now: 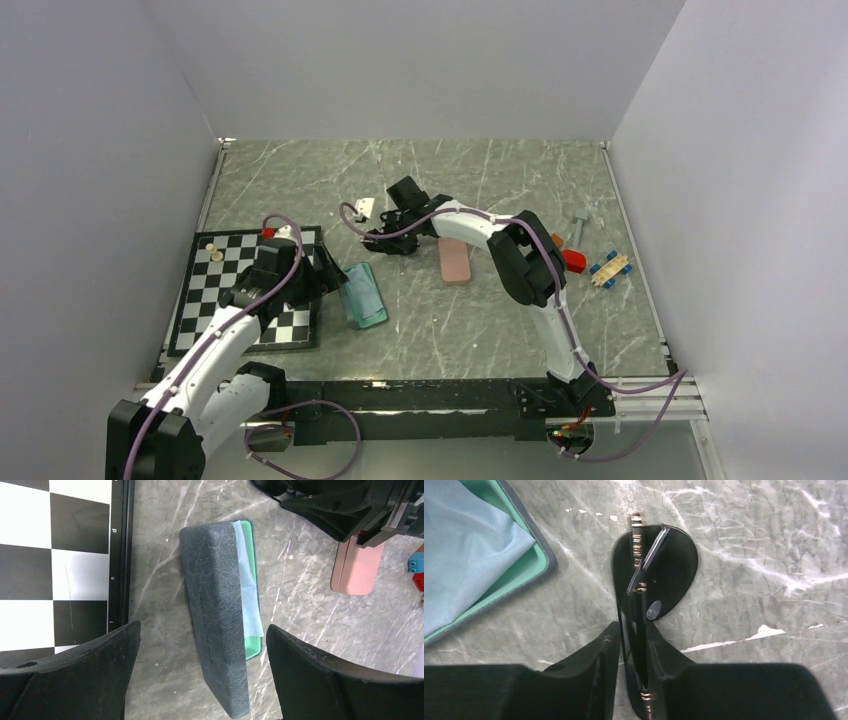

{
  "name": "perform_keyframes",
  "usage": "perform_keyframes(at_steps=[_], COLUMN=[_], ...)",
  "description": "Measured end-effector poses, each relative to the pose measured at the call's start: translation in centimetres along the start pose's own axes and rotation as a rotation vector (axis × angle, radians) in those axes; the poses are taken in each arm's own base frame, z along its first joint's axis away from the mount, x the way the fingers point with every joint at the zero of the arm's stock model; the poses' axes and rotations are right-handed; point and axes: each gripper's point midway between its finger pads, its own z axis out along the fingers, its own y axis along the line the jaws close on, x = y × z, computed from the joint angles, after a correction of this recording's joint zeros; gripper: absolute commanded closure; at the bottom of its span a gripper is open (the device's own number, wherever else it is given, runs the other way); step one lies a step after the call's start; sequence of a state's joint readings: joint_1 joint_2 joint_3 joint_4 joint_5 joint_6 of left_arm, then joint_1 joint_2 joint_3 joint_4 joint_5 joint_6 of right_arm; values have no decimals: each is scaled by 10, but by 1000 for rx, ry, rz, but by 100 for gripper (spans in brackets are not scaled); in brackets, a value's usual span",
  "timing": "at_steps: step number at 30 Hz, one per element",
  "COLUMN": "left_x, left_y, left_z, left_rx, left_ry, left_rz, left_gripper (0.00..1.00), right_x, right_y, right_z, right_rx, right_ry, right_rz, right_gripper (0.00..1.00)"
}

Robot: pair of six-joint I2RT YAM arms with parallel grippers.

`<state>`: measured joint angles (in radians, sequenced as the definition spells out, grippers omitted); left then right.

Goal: Organize the sunglasses
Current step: Pick up the sunglasses from the center of the board, then place the sunglasses in the sunglasses case.

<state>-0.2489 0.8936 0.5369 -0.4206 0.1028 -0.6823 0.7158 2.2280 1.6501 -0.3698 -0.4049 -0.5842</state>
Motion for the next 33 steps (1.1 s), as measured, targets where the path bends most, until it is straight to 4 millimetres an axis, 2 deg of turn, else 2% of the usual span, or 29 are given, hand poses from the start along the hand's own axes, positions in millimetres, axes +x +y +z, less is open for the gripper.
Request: perform_keyframes(at_steps=[2,6,12,16,20,22,24,29,31,33], left_x=[1,2,-1,-5,-4,-4,-5,-6,-5,-3], left_y=[2,4,4,3,8,10,11,12,13,15], left_z=[1,2,1,-1,-4,-5,-6,-9,-9,-8], left_rx=[-5,-13,-16,-13,-25,-28,-30,-22,-27,-32], left_ry=[0,-3,-17,-44,-72,-87,-105,-134,-133,-129], left_rz=[-1,-9,-21,-41,-78,-99,-117,-148,-151,-155], left_gripper=[1,1,1,1,1,1,1,1,1,1], right_x=[-2,-2,2,-19,-52,-69,-76,-77,-80,-79], right_y=[1,-1,12,22,35,49,65,115,125,126], right_z=[1,2,-17,-39,-65,-71,-69,-43,-34,-26], right_rx=[9,48,91,148,230,249,254,248,243,251], right_ry=[3,0,10,-62,-179,-240,-276,-269,-275,-281], right_rz=[-1,-5,85,225,516,672,785,957,993,1032], right_gripper=[88,100,100,100,100,100,100,100,100,100])
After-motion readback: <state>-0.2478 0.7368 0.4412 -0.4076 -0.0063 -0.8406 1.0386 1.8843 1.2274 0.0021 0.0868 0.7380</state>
